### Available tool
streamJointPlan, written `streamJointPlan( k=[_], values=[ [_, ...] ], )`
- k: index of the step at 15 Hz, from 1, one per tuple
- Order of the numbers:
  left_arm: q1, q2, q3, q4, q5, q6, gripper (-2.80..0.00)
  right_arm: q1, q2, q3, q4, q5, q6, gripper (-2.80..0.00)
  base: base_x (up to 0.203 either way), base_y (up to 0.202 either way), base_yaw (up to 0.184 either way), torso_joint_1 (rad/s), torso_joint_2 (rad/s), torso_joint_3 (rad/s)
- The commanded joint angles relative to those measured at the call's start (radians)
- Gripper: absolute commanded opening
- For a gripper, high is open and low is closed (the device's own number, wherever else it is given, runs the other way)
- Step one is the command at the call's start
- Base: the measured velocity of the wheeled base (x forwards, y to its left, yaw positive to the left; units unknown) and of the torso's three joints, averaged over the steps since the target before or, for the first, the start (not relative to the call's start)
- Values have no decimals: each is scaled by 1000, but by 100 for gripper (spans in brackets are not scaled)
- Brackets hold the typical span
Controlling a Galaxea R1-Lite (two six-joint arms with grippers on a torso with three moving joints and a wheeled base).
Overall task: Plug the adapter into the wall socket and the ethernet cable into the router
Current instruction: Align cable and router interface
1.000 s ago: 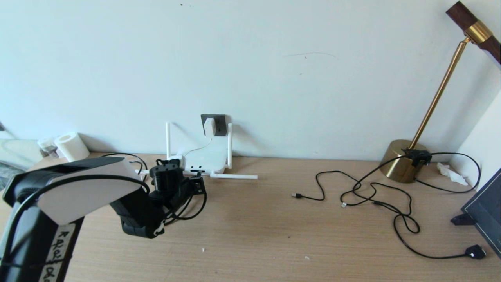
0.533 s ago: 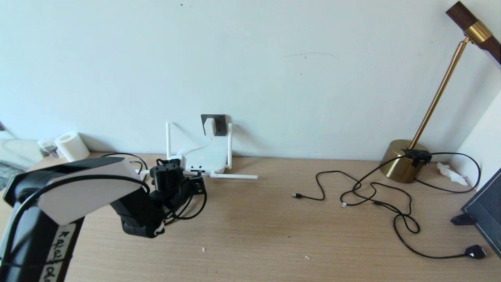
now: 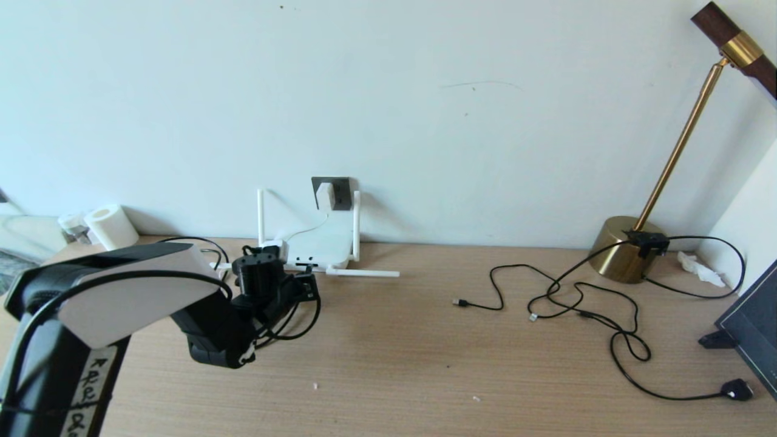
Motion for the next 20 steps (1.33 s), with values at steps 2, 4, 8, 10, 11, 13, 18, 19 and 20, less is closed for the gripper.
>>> streamJointPlan(
  k=[2, 4, 8, 10, 11, 13, 18, 19, 20],
  values=[
    [-3, -12, 6, -7, 1, -2, -280, 0, 0, 0, -1, 0, -2, -280, 0, 0, 0, 0, 0, 0],
    [-3, -11, 6, -7, 1, -2, -280, 0, 0, -1, -1, 0, -2, -280, 0, 0, 0, 0, 0, 0],
    [-6, -9, 6, -7, 1, 12, -280, 0, 0, 0, -1, 0, -2, -280, 0, 0, 0, 0, 0, 0],
    [-8, -9, 6, -7, 1, 12, -280, 0, 0, 0, -1, 0, -1, -280, 0, 0, 0, 0, 0, 0],
    [-8, -8, 6, -7, 1, 12, -280, 0, 0, -1, -1, 1, -1, -280, 0, 0, 0, 0, 0, 0],
    [-9, -6, 7, -7, 1, 12, -280, 0, 0, -1, -1, 0, -2, -280, 0, 0, 0, 0, 0, 0],
    [-12, -5, 7, -8, 3, 12, -280, 0, 0, -1, -1, 0, -1, -280, 0, 0, 0, 0, 0, 0],
    [-12, -5, 7, -8, 3, 12, -280, 0, 0, 1, -1, 2, -2, -280, 0, 0, 0, 0, 0, 0],
    [-12, -3, 9, -8, 3, 12, -280, 0, 0, 1, -1, 0, -2, -280, 0, 0, 0, 0, 0, 0]
  ],
)
